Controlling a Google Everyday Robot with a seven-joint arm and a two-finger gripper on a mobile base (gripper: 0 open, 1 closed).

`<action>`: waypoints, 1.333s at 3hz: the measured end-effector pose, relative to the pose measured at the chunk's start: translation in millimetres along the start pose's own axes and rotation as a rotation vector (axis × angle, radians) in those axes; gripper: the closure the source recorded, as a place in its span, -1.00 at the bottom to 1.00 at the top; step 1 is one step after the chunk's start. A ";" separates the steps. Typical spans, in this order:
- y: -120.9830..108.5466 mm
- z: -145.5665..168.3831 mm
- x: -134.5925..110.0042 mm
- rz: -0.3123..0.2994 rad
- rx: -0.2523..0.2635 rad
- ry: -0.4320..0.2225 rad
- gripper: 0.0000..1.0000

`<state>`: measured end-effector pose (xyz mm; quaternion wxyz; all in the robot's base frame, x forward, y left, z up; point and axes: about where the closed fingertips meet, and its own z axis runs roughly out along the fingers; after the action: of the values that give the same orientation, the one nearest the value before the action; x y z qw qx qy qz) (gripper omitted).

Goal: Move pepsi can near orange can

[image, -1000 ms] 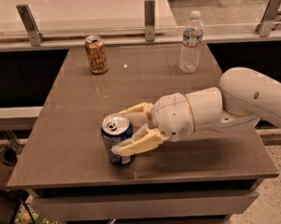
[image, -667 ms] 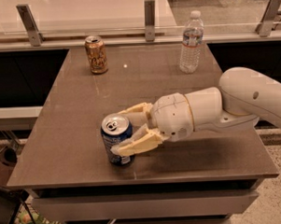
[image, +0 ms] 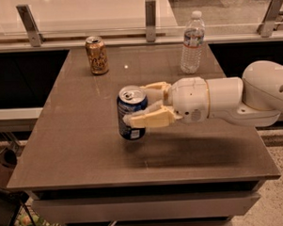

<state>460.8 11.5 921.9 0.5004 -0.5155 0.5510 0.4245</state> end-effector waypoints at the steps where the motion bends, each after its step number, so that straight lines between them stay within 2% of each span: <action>1: -33.9 -19.4 -12.3 0.035 0.153 0.027 1.00; 2: -69.3 -34.4 -25.8 0.051 0.287 0.106 1.00; 3: -113.6 -46.2 -26.1 0.074 0.376 0.183 1.00; 4: -157.0 -55.4 -21.7 0.087 0.434 0.213 1.00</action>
Offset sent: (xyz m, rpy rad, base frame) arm 0.1183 -0.0704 0.0389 -0.2704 0.0837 -0.4997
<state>609.7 -56.9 958.6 0.5197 -0.4135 0.7006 0.2609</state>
